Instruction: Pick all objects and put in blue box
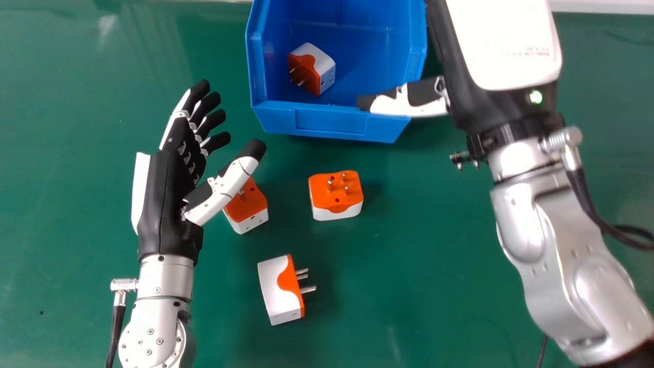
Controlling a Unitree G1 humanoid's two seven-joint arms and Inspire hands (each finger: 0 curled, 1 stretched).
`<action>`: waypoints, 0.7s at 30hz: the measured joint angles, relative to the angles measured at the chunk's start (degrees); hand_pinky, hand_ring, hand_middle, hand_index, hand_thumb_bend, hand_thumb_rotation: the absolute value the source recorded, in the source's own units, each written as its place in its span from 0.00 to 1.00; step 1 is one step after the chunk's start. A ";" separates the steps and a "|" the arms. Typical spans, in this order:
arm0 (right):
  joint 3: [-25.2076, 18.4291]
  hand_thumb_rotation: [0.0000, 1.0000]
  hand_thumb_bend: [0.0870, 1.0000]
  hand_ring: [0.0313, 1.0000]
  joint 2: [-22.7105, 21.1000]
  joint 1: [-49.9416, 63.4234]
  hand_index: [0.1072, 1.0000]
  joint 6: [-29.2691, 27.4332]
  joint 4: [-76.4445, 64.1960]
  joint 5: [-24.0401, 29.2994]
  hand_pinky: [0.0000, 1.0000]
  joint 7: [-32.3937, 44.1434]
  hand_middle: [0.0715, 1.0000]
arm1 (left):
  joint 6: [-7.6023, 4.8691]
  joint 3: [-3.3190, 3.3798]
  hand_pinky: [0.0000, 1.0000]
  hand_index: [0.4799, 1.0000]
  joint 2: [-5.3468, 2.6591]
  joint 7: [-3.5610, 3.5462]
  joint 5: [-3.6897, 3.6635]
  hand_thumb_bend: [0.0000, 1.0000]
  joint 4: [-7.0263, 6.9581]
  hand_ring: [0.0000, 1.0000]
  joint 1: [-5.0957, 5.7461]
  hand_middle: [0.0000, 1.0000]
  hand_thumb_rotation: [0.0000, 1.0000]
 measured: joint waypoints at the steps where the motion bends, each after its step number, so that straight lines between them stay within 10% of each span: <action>1: -0.09 0.34 0.93 0.97 -0.11 1.59 0.93 -0.39 -1.37 -0.07 0.87 0.03 0.96 | -0.02 0.01 0.81 0.79 0.02 0.18 0.23 0.73 -0.02 0.86 -0.01 0.89 0.31; 12: -1.77 0.40 0.93 0.96 0.76 12.38 0.97 -2.00 -11.25 -2.32 0.85 3.36 0.97 | 0.12 0.15 0.81 0.79 0.40 0.54 0.43 0.73 -0.06 0.86 -0.02 0.89 0.32; 21: -2.34 0.44 0.93 0.96 1.45 14.66 0.98 -3.79 -14.81 -1.86 0.83 8.95 0.97 | -0.17 0.78 0.80 0.78 1.60 3.58 2.62 0.73 0.83 0.86 -0.28 0.89 0.33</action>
